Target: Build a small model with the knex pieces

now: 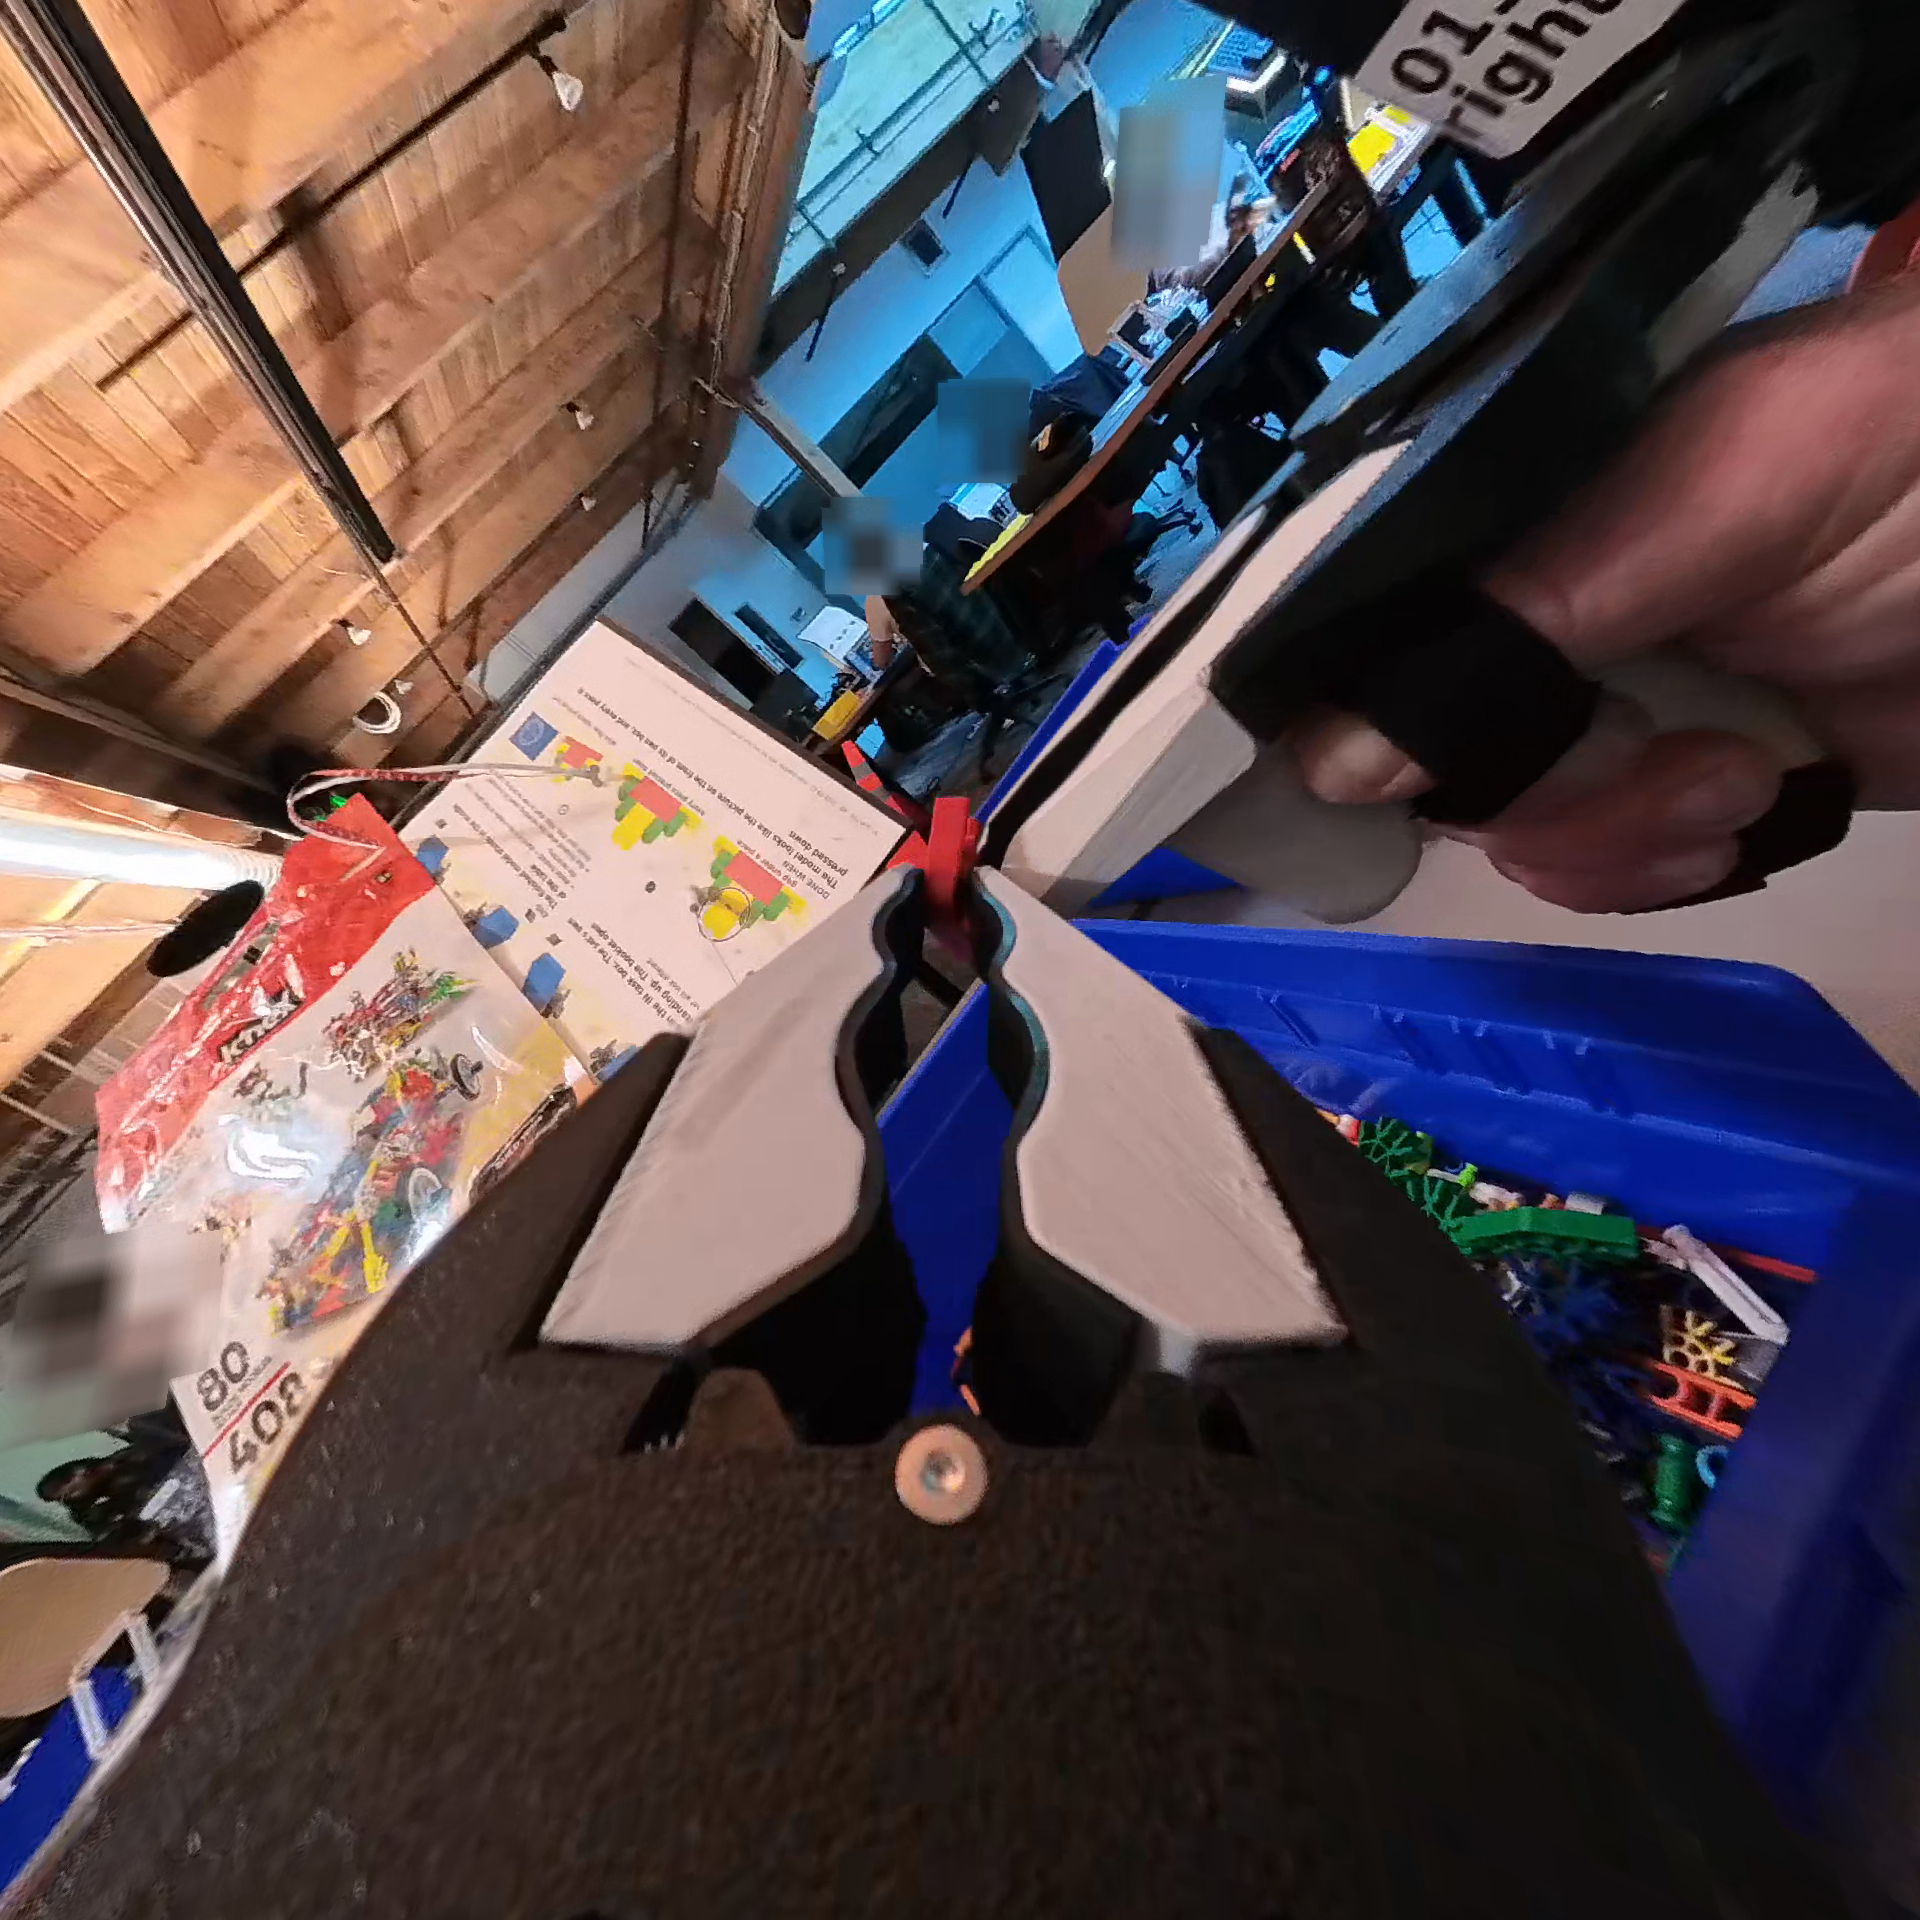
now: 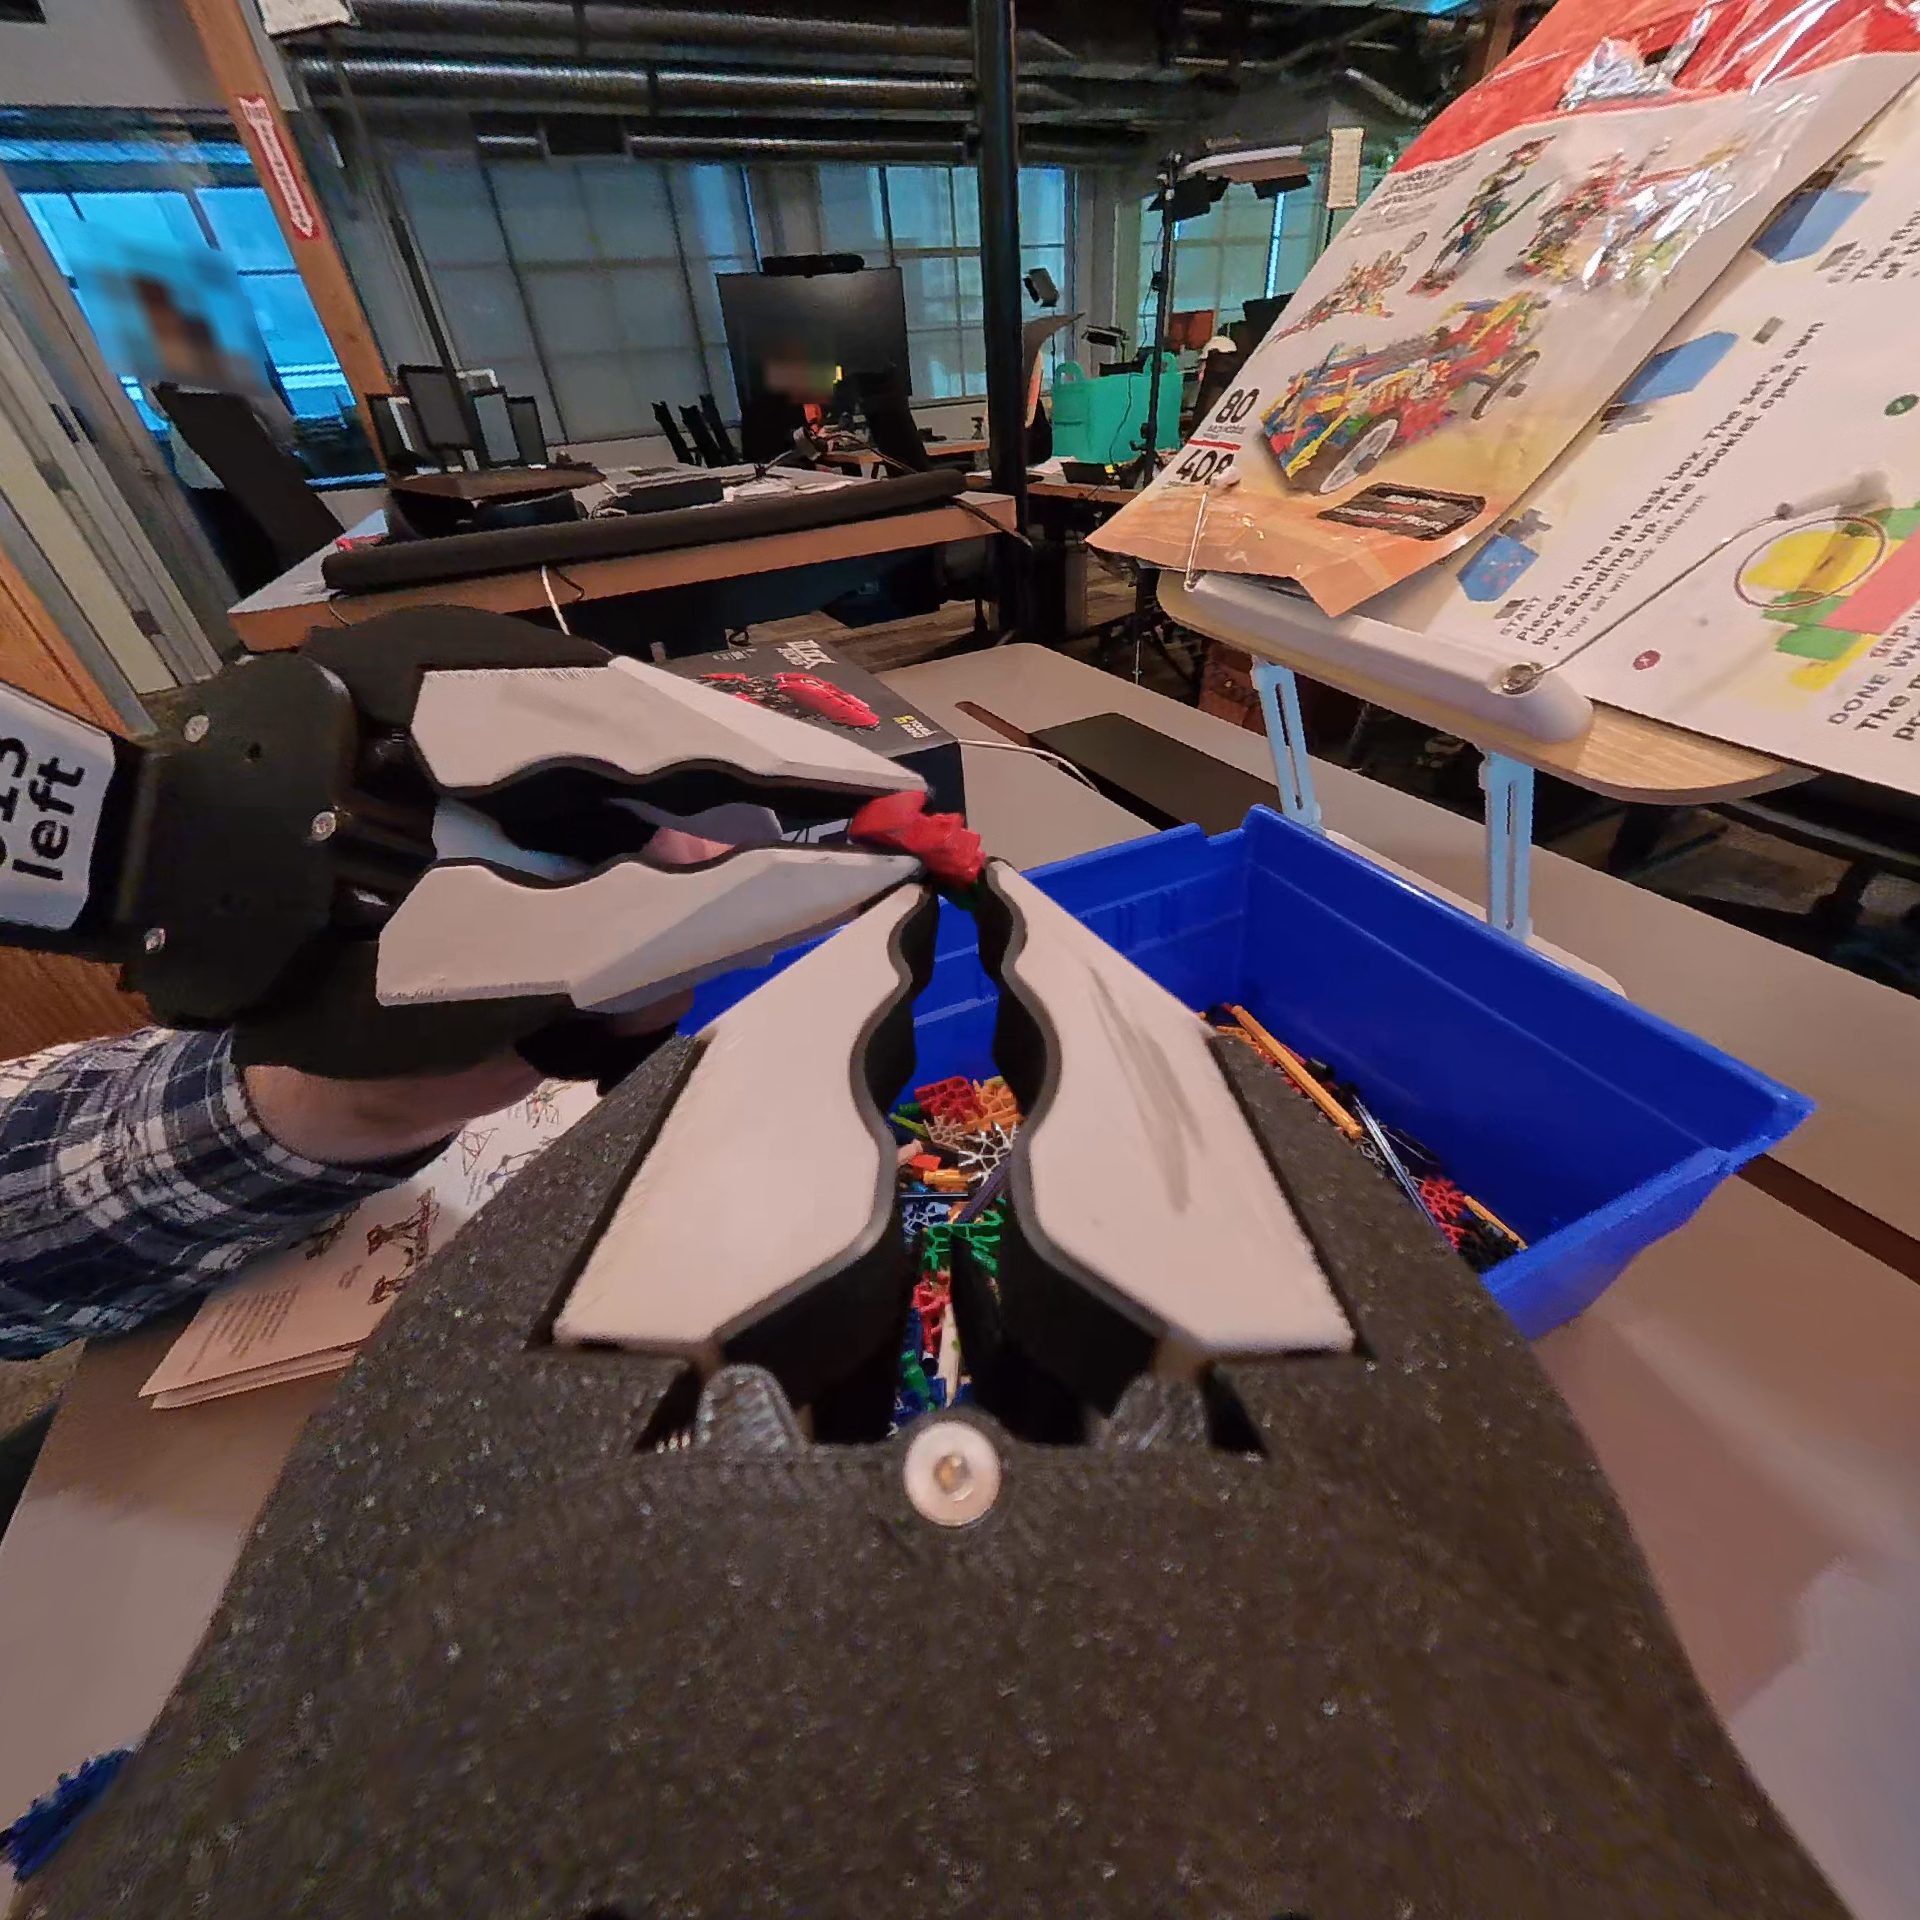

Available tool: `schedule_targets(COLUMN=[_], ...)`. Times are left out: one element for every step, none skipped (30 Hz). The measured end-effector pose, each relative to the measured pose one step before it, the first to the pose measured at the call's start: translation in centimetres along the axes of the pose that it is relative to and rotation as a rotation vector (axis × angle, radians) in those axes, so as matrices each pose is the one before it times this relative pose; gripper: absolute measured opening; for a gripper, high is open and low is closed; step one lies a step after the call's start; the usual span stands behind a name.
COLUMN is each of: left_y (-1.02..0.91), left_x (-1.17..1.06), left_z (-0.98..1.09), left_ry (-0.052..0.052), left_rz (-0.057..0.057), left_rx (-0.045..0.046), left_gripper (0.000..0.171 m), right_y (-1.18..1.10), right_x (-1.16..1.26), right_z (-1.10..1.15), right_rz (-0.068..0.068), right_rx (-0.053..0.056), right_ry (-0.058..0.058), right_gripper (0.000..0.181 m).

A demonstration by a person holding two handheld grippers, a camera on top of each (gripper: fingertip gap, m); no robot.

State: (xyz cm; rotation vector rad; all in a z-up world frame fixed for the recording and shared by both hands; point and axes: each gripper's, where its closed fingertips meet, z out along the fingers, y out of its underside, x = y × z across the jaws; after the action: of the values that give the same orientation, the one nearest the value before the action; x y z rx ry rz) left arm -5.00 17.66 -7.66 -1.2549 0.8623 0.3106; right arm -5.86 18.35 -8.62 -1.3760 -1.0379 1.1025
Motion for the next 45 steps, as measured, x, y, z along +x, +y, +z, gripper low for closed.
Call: schedule_targets(left_y=[0.1,0.146,0.075,-0.034,-0.002,-0.034,-0.057,0.058,0.15,0.073,0.041,0.038,0.052,0.066,0.005,0.002,-0.011,-0.149,-0.329,-0.484,-0.419,-0.577,-0.735,-0.501,-0.189,-0.07,-0.148,-0.255,-0.25,-0.223,-0.304,-0.295,-0.149,-0.089,-0.131,-0.139,-0.086,-0.058,-0.046,0.085,0.133,0.239,0.424,-0.003,0.07], left_x=[-0.015,0.034,0.002,-0.077,-0.163,-0.154,-0.077,0.014,0.07,0.1,0.051,-0.027,-0.085,-0.003,0.037,0.008,0.005,-0.02,-0.124,-0.152,-0.065,0.02,0.136,0.298,0.192,0.232,0.267,0.293,0.307,0.373,0.51,0.433,0.292,0.368,0.369,0.255,0.342,0.439,0.401,0.599,0.535,0.281,0.227,0.193,-0.01], left_z=[0.028,0.05,0.028,-0.075,-0.078,-0.069,-0.055,0.003,0.127,0.123,0.074,0.019,-0.017,-0.008,0.015,0.038,0.012,-0.054,-0.129,-0.263,-0.28,-0.345,-0.375,-0.222,-0.108,-0.101,-0.081,-0.114,-0.13,-0.092,-0.063,0.031,0.064,0.049,0.029,0.055,0.047,0.054,0.091,0.152,0.181,0.191,0.244,0.159,0.203], left_ry=[-0.0153,-0.0132,0.0018,0.0184,0.0144,0.0014,-0.0155,-0.0284,-0.0328,-0.0212,-0.0031,0.0015,-0.0099,-0.0082,-0.0028,-0.0035,0.0053,0.0253,0.0425,0.0639,0.0815,0.0864,0.0787,0.0665,0.0448,0.0435,0.0508,0.0525,0.0437,0.0403,0.0421,0.0253,0.0099,0.0199,0.0262,0.0223,0.0302,0.0374,0.0345,0.0456,0.0421,0.0242,0.0189,0.0105,-0.0145], left_rz=[0.0227,0.0212,-0.0082,-0.0347,-0.0429,-0.0221,0.0214,0.0596,0.0601,0.0298,-0.004,-0.0083,0.0062,0.0066,-0.0011,0.008,-0.0038,-0.0485,-0.0928,-0.1191,-0.1301,-0.1293,-0.119,-0.0899,-0.0536,-0.0471,-0.0637,-0.0645,-0.0432,-0.0353,-0.0331,-0.0084,0.0079,-0.0027,-0.0178,-0.0205,-0.0201,-0.0234,-0.0246,-0.0229,-0.0233,-0.0112,-0.0051,0.0066,0.026], left_rx=[-0.00755,-0.01173,-0.00191,0.01175,0.00916,0.00604,-0.00067,-0.01683,-0.02816,-0.01827,-0.00222,0.00425,-0.00098,-0.00582,-0.00054,-0.00169,-0.00068,0.01591,0.03564,0.04936,0.04182,0.04567,0.04707,0.03021,0.01155,0.00555,0.01282,0.02023,0.02255,0.01732,0.01586,0.01237,0.0019,-0.0018,0.00603,0.01152,0.01099,0.00687,0.00512,-0.00164,-0.0024,-0.00648,-0.01706,0.00598,-0.0043], left_gripper=[0.004,0.004,0.004,0.004,0.004,0.004,0.004,0.004,0.004,0.004,0.003,0.003,0.004,0.004,0.004,0.004,0.004,0.003,0.004,0.003,0.003,0.003,0.003,0.003,0.003,0.003,0.003,0.004,0.003,0.003,0.003,0.003,0.004,0.004,0.003,0.004,0.004,0.003,0.003,0.003,0.003,0.003,0.004,0.003,0.003], right_y=[0.057,0.081,0.058,-0.006,-0.06,-0.099,-0.12,-0.033,0.074,0.078,0.062,0.03,0.01,0.022,0.038,0.017,0.0,-0.054,-0.18,-0.265,-0.263,-0.292,-0.441,-0.403,-0.186,-0.049,-0.077,-0.188,-0.237,-0.202,-0.244,-0.31,-0.25,-0.152,-0.177,-0.176,-0.131,-0.124,-0.111,-0.091,-0.011,0.102,0.211,0.218,0.164], right_x=[0.06,0.096,0.086,0.013,-0.007,-0.017,-0.046,0.008,0.103,0.194,0.149,0.054,-0.008,0.005,0.019,0.044,0.018,-0.061,-0.2,-0.298,-0.392,-0.595,-0.639,-0.519,-0.381,-0.305,-0.307,-0.366,-0.387,-0.401,-0.487,-0.436,-0.284,-0.301,-0.337,-0.282,-0.326,-0.394,-0.401,-0.485,-0.522,-0.373,-0.26,-0.059,0.116], right_z=[0.048,0.046,0.039,0.01,0.012,0.034,0.013,0.021,0.017,-0.013,-0.023,0.009,0.028,0.03,-0.006,-0.022,-0.016,-0.014,-0.056,-0.105,-0.154,-0.17,-0.214,-0.183,-0.12,-0.106,-0.158,-0.164,-0.091,-0.041,-0.024,-0.033,-0.019,-0.044,-0.063,-0.049,-0.008,0.009,0.048,0.084,0.13,0.174,0.206,0.154,0.056], right_rz=[-0.0023,-0.0051,-0.0069,-0.0088,-0.0123,-0.0165,-0.0108,0.0056,0.0174,0.0166,0.0106,0.0075,0.0032,-0.0012,-0.0003,0.0006,-0.0021,-0.0077,-0.0139,-0.0212,-0.0234,-0.0193,-0.0155,-0.0085,-0.0035,-0.004,-0.0017,0.0056,0.0043,-0.0066,-0.0095,-0.005,-0.0033,-0.0003,0.0028,0.003,0.0026,0.0041,0.0067,0.0061,-0.0009,-0.0053,-0.0075,-0.0057,0.0008], right_rx=[-0.0024,-0.004,-0.003,-0.0013,-0.003,-0.003,0.0004,0.0009,0.0002,0.0025,0.0007,-0.0013,0.0015,0.0008,-0.0014,0.0,0.0008,0.0014,0.0066,0.0136,0.0118,0.0122,0.0224,0.0197,0.0064,0.0005,0.0061,0.013,0.0134,0.0106,0.0118,0.0141,0.0101,0.0071,0.0101,0.0108,0.0093,0.0097,0.0106,0.0095,0.0056,-0.0036,-0.0127,-0.0123,-0.0068], right_ry=[0.0091,0.0134,0.0124,0.0058,0.0091,0.0187,0.0186,0.0097,0.0036,0.0039,0.0015,-0.0011,0.002,0.0039,0.0005,-0.0009,0.0004,-0.0033,-0.0133,-0.023,-0.0313,-0.0444,-0.0466,-0.0368,-0.0277,-0.0268,-0.0307,-0.0331,-0.0291,-0.0217,-0.0243,-0.0218,-0.0138,-0.0189,-0.0237,-0.0195,-0.0211,-0.026,-0.0263,-0.0312,-0.0292,-0.0182,-0.0109,-0.0003,0.0063], right_gripper=[0.004,0.003,0.003,0.004,0.004,0.004,0.003,0.003,0.003,0.003,0.003,0.003,0.003,0.003,0.003,0.003,0.003,0.004,0.004,0.004,0.005,0.005,0.004,0.004,0.004,0.004,0.003,0.003,0.004,0.003,0.003,0.003,0.003,0.003,0.003,0.003,0.003,0.003,0.003,0.003,0.003,0.003,0.003,0.003,0.003])
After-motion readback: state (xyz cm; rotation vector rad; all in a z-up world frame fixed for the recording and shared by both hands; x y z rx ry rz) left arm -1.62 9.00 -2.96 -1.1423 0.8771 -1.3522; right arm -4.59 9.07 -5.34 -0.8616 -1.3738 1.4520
